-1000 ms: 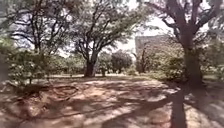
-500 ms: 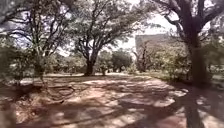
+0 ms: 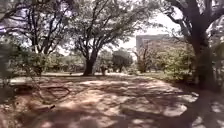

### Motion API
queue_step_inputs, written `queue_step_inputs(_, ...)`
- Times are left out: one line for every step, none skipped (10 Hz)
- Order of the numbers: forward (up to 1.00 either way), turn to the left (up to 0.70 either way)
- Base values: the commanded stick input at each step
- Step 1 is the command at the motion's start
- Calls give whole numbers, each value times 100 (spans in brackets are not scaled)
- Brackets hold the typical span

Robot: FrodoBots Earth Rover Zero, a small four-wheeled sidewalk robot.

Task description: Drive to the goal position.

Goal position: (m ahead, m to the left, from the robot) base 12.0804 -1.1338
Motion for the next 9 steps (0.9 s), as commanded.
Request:
queue_step_inputs(70, -35)
queue_step_inputs(70, -35)
queue_step_inputs(70, 0)
queue_step_inputs(70, 0)
queue_step_inputs(70, 0)
queue_step_inputs(70, 0)
queue_step_inputs(70, 0)
queue_step_inputs(70, 0)
queue_step_inputs(70, 0)
